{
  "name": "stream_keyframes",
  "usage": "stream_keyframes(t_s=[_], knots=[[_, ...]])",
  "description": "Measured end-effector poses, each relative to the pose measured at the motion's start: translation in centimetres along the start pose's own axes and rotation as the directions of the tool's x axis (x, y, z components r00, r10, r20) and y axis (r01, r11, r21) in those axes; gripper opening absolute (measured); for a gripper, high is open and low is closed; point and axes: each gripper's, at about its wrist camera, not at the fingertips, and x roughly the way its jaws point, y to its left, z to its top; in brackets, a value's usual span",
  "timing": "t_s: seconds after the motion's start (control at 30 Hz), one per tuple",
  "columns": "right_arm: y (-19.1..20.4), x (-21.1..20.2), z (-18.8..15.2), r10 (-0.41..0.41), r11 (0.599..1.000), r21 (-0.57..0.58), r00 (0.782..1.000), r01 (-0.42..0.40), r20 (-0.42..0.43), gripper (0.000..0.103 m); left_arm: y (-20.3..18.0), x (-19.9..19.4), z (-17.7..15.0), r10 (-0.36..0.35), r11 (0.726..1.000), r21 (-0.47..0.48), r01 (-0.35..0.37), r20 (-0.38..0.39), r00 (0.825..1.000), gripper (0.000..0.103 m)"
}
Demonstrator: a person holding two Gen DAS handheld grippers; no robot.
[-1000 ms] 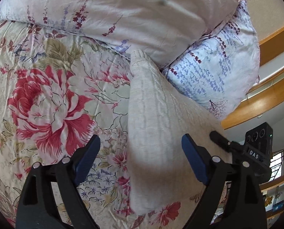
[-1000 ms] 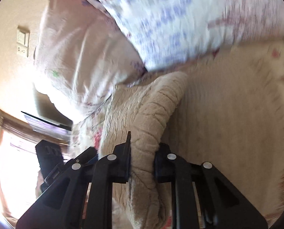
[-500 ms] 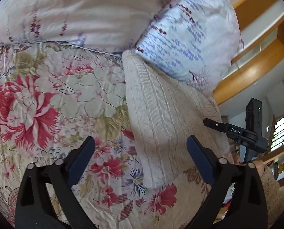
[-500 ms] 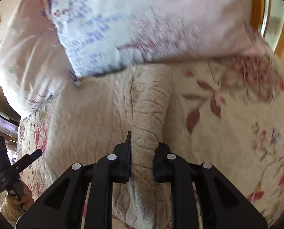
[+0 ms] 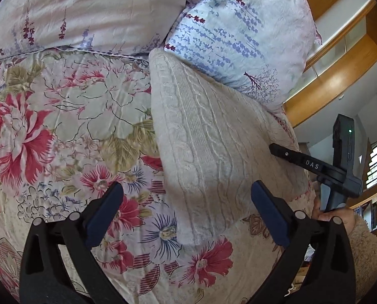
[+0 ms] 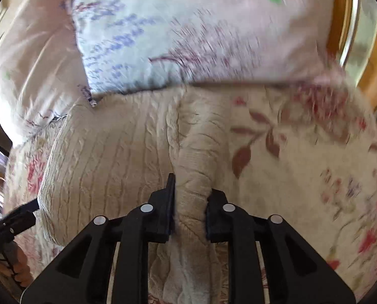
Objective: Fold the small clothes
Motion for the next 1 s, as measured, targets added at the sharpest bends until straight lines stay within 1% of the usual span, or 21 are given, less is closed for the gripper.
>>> stream_keyframes(t_s=[0.03, 0.07, 0.1, 0.13, 0.17, 0.23, 0.27, 0.33, 0.37, 0.5, 0.53, 0.57, 0.6, 0.63, 0.67, 0.73, 0.77, 0.83, 0.9, 1.0], knots=[[-0.5, -0.2, 0.0, 0.020, 0.999, 0.031, 1.000, -0.020, 0.008, 0.033, -0.2, 0.0, 0.0, 0.000, 1.000, 0.010, 0.000, 0.004, 1.000, 0.101], [-1.0, -0.5, 0.2, 0.044, 0.997, 0.070, 0.999, -0.045, 0.016, 0.038, -0.3, 0.0, 0.1, 0.001, 1.000, 0.017, -0.002, 0.008, 1.000, 0.101], [-1.4, -0.7, 0.4, 0.055, 0.994, 0.091, 0.998, -0.057, 0.018, 0.047, -0.4, 0.0, 0.2, 0.000, 1.000, 0.022, 0.000, 0.011, 1.000, 0.101], [-2.0, -1.0, 0.6, 0.077, 0.990, 0.117, 0.997, -0.079, 0.028, 0.049, -0.5, 0.0, 0.2, -0.002, 1.000, 0.025, 0.002, 0.012, 1.000, 0.101], [-2.8, -1.2, 0.9, 0.111, 0.981, 0.155, 0.993, -0.117, 0.044, 0.050, -0.6, 0.1, 0.3, -0.001, 1.000, 0.026, 0.001, 0.015, 1.000, 0.100], [-4.1, -1.2, 1.4, 0.146, 0.963, 0.220, 0.988, -0.155, 0.057, 0.050, -0.6, 0.3, 0.5, -0.016, 1.000, 0.018, 0.016, 0.017, 1.000, 0.100], [-5.0, -1.0, 1.8, 0.167, 0.947, 0.266, 0.984, -0.178, 0.064, 0.050, -0.5, 0.4, 0.6, -0.030, 1.000, 0.009, 0.030, 0.010, 1.000, 0.099], [-5.8, -0.7, 2.5, 0.200, 0.924, 0.318, 0.977, -0.214, 0.077, 0.050, -0.4, 0.8, 0.8, -0.048, 0.999, -0.012, 0.048, -0.002, 0.999, 0.098], [-6.2, -0.2, 3.0, 0.211, 0.912, 0.344, 0.974, -0.225, 0.078, 0.050, -0.3, 1.0, 0.8, -0.056, 0.998, -0.023, 0.056, -0.009, 0.998, 0.096], [-6.6, 2.0, 4.4, 0.232, 0.891, 0.393, 0.972, -0.229, 0.040, 0.050, -0.2, 1.8, 0.8, -0.085, 0.995, -0.050, 0.084, -0.031, 0.996, 0.087], [-6.6, 2.4, 4.6, 0.246, 0.886, 0.397, 0.969, -0.240, 0.036, 0.049, -0.2, 2.0, 0.9, -0.094, 0.994, -0.056, 0.092, -0.037, 0.995, 0.086], [-6.3, 2.8, 5.0, 0.273, 0.879, 0.395, 0.961, -0.266, 0.040, 0.036, -0.1, 2.2, 0.9, -0.100, 0.993, -0.063, 0.098, -0.044, 0.994, 0.084], [-5.8, 3.0, 5.2, 0.291, 0.879, 0.382, 0.956, -0.286, 0.047, 0.014, -0.1, 2.4, 1.0, -0.106, 0.992, -0.068, 0.102, -0.049, 0.993, 0.082], [-5.3, 2.9, 5.5, 0.290, 0.888, 0.357, 0.955, -0.291, 0.056, 0.012, -0.2, 2.5, 1.0, -0.114, 0.991, -0.069, 0.111, -0.050, 0.992, 0.081], [-4.6, 2.4, 6.0, 0.272, 0.908, 0.310, 0.959, -0.283, 0.080, 0.011, -0.3, 2.6, 1.1, -0.110, 0.992, -0.063, 0.106, -0.052, 0.993, 0.080], [-3.9, 1.8, 6.6, 0.230, 0.932, 0.262, 0.967, -0.251, 0.107, 0.010, -0.7, 2.8, 1.2, -0.089, 0.996, -0.035, 0.087, -0.054, 0.995, 0.080], [-3.9, 1.7, 6.8, 0.210, 0.940, 0.252, 0.972, -0.231, 0.109, 0.009, -1.0, 2.9, 1.3, -0.067, 0.998, -0.017, 0.066, -0.054, 0.996, 0.080], [-4.2, 2.5, 7.1, 0.161, 0.949, 0.259, 0.983, -0.177, 0.085, 0.009, -1.5, 3.2, 1.4, -0.016, 1.000, 0.016, 0.017, -0.061, 0.998, 0.080], [-4.7, 3.7, 6.9, 0.119, 0.952, 0.278, 0.992, -0.127, 0.044, 0.009, -1.5, 3.5, 1.4, -0.014, 1.000, 0.022, 0.015, -0.069, 0.998, 0.080], [-4.5, 5.2, 6.6, 0.058, 0.955, 0.290, 0.998, -0.056, 0.001, 0.009, -1.4, 3.9, 1.4, -0.030, 0.999, 0.012, 0.031, -0.082, 0.996, 0.079]])
